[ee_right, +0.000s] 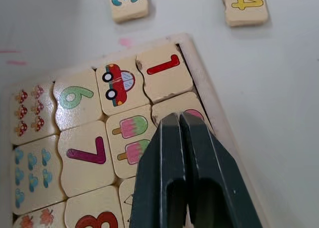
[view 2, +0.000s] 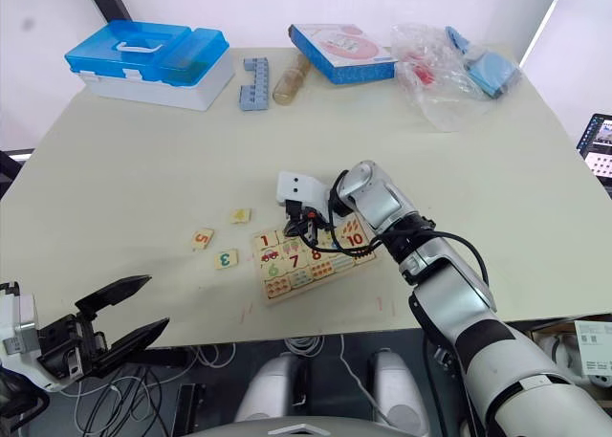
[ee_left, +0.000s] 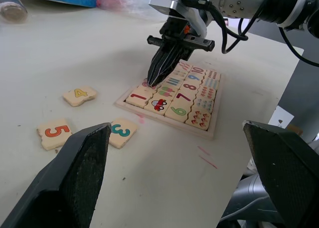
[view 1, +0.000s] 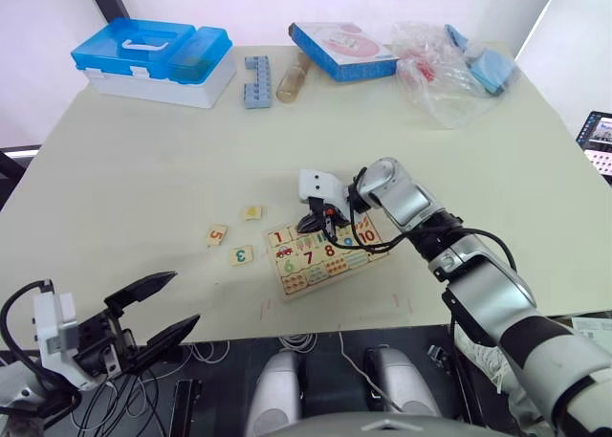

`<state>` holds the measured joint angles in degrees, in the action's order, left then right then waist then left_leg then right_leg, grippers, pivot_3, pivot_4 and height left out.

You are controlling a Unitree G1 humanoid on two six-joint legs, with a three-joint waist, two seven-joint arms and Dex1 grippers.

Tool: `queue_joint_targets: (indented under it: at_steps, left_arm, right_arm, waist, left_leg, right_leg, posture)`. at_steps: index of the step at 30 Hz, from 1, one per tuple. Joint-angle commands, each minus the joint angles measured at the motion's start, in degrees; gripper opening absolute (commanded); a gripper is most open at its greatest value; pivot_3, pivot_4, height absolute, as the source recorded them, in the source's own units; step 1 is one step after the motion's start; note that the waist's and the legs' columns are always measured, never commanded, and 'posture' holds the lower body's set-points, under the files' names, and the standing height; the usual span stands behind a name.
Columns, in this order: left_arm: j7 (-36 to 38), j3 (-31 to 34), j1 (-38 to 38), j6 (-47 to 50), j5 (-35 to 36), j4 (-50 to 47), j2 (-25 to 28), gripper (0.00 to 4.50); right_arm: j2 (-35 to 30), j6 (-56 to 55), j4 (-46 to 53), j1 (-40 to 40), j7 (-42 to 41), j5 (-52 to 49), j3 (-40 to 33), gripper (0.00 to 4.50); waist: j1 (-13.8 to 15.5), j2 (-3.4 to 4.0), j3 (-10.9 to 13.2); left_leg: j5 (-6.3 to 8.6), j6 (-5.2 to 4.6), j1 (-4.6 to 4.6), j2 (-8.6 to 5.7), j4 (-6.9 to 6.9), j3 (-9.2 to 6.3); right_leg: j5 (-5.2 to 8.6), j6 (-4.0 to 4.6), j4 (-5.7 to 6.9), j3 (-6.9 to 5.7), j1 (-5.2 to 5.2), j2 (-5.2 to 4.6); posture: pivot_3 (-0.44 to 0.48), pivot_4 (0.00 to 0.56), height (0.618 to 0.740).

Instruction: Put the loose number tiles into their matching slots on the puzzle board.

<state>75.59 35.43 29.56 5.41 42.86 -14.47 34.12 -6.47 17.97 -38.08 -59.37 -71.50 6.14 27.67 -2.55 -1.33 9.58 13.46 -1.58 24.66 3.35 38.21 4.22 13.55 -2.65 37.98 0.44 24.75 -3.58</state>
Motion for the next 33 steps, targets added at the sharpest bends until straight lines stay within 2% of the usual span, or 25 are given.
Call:
queue_joint_targets:
  at_steps: [1, 5, 10, 14, 18, 26, 27, 28, 33]
  left_arm:
    - [-0.5, 0.7, 0.9, -0.7, 0.4, -1.3, -0.1, 4.50]
    - [-1.3, 0.8, 1.3, -0.6, 0.8, -1.8, -0.6, 4.50]
    - [-2.7, 1.1, 1.6, -1.5, -0.4, -1.1, -1.1, 4.50]
    - [-3.8, 0.9, 2.2, -2.0, -1.6, 0.2, -1.6, 4.50]
    - [-4.0, 1.5, 2.4, -2.6, -2.1, 2.1, -1.6, 4.50]
    - [-3.4, 1.5, 2.3, -4.3, -3.6, 7.6, -0.9, 4.50]
    - [-3.4, 1.4, 2.2, -4.5, -3.7, 8.1, -0.8, 4.50]
    - [-3.2, 1.4, 2.1, -4.7, -3.7, 8.5, -0.7, 4.50]
    - [-3.1, 1.1, 1.3, -5.3, -3.8, 10.3, -0.7, 4.50]
  right_arm:
    - [0.2, -1.8, -0.5, 0.9, 1.7, -0.3, -1.1, 0.05]
    - [-0.6, -1.0, 8.2, 4.0, -0.1, -6.7, -6.2, 0.05]
    - [-3.4, -2.3, 26.4, 14.9, -1.1, -18.6, -15.3, 0.05]
    - [-10.5, 3.0, 40.8, 25.8, -1.7, -27.0, -21.8, 0.05]
    - [-18.2, 4.7, 46.8, 33.9, -0.2, -30.4, -26.7, 0.05]
    - [-30.2, -1.7, 48.9, 51.8, -0.4, -33.5, -40.2, 3.47]
    - [-31.5, -2.6, 48.8, 53.8, -0.5, -33.7, -41.8, 4.15]
    - [-32.4, -3.4, 48.8, 55.7, -0.7, -33.9, -43.1, 4.46]
    - [-34.8, -5.2, 49.4, 62.9, -0.4, -35.7, -48.3, 4.46]
  waist:
    - [0.0, 0.00, 0.0]
    - [0.1, 0.00, 0.0]
    - [0.4, 0.00, 0.0]
    - [0.7, -0.03, 0.0]
    - [0.6, -0.05, 0.0]
    - [0.6, -0.07, 0.0]
    - [0.7, -0.08, 0.0]
    - [0.8, -0.08, 0.0]
    - [0.8, -0.18, -0.1]
  left_leg:
    - [0.00, 0.00, -0.04, 0.00, 0.00, 0.00]
    - [-0.01, 0.01, 0.03, 0.00, 0.00, -0.03]
    - [0.00, 0.01, 0.09, 0.00, -0.02, -0.07]
    - [0.00, 0.01, 0.04, 0.00, 0.00, -0.11]
    - [0.00, 0.00, 0.05, -0.03, 0.04, -0.07]
    - [0.00, -0.01, 0.03, -0.04, 0.02, -0.08]
    - [0.00, -0.01, 0.04, -0.04, 0.04, -0.08]
    - [0.00, -0.01, 0.04, -0.05, 0.05, -0.07]
    - [0.00, -0.01, -0.04, -0.02, 0.08, -0.12]
  right_leg:
    - [0.01, 0.03, 0.00, 0.00, -0.03, 0.00]
    - [0.03, 0.07, -0.03, -0.01, -0.03, -0.01]
    - [-0.07, -0.13, -0.09, -0.07, -0.03, -0.02]
    - [-0.01, -0.04, -0.11, -0.12, -0.08, -0.04]
    - [0.05, 0.06, -0.13, -0.07, -0.09, -0.09]
    - [0.06, 0.07, -0.15, -0.02, -0.09, -0.04]
    - [0.06, 0.07, -0.16, -0.02, -0.10, -0.04]
    - [0.06, 0.06, -0.17, -0.01, -0.10, -0.06]
    - [0.07, 0.04, -0.12, 0.00, -0.12, -0.01]
  posture:
    - [0.000, 0.150, 0.740]
    - [0.000, 0.150, 0.740]
    - [0.000, 0.150, 0.740]
    - [0.000, 0.150, 0.740]
    - [0.000, 0.150, 0.740]
    - [0.000, 0.150, 0.740]
    - [0.000, 0.150, 0.740]
    - [0.000, 0.150, 0.740]
    - [0.000, 0.150, 0.740]
